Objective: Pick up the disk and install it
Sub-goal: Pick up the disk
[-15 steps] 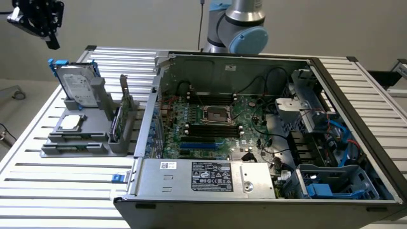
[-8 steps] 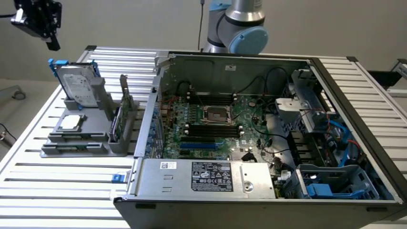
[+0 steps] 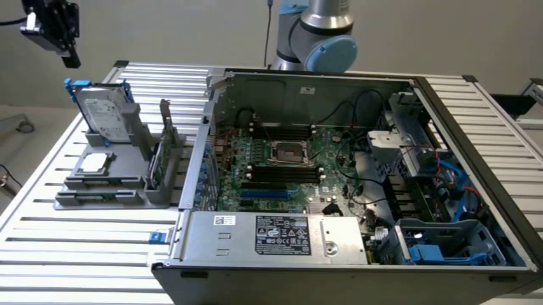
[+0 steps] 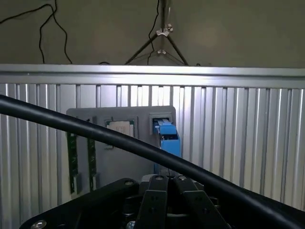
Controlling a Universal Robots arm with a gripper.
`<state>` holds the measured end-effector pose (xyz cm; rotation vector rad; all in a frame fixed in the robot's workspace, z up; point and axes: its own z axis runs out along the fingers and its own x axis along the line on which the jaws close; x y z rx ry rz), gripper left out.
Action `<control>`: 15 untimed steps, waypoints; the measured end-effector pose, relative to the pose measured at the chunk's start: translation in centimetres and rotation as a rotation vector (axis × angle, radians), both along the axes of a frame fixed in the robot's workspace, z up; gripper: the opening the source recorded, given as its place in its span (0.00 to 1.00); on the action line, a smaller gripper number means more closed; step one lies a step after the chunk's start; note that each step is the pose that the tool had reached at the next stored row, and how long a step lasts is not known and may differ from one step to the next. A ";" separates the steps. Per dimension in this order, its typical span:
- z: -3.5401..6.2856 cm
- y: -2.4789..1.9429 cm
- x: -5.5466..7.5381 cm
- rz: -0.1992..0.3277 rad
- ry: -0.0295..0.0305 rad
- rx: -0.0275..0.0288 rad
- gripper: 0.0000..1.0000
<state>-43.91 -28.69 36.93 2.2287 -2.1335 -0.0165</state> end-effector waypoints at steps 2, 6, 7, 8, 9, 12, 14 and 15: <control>0.00 0.02 0.0 0.022 -0.0036 0.0026 0.11; -0.01 0.11 -0.2 0.030 -0.0336 0.0121 0.11; -0.01 0.11 -0.4 0.030 -0.0415 0.0120 0.11; -0.01 0.11 -0.5 0.030 -0.0452 0.0120 0.11; -0.01 0.10 -0.6 0.030 -0.0464 0.0120 0.11; 0.00 0.10 -0.7 0.031 -0.0463 0.0119 0.17; -0.01 0.10 -0.7 0.031 -0.0465 0.0120 0.24; -0.03 0.11 -0.8 0.031 -0.0468 0.0120 0.30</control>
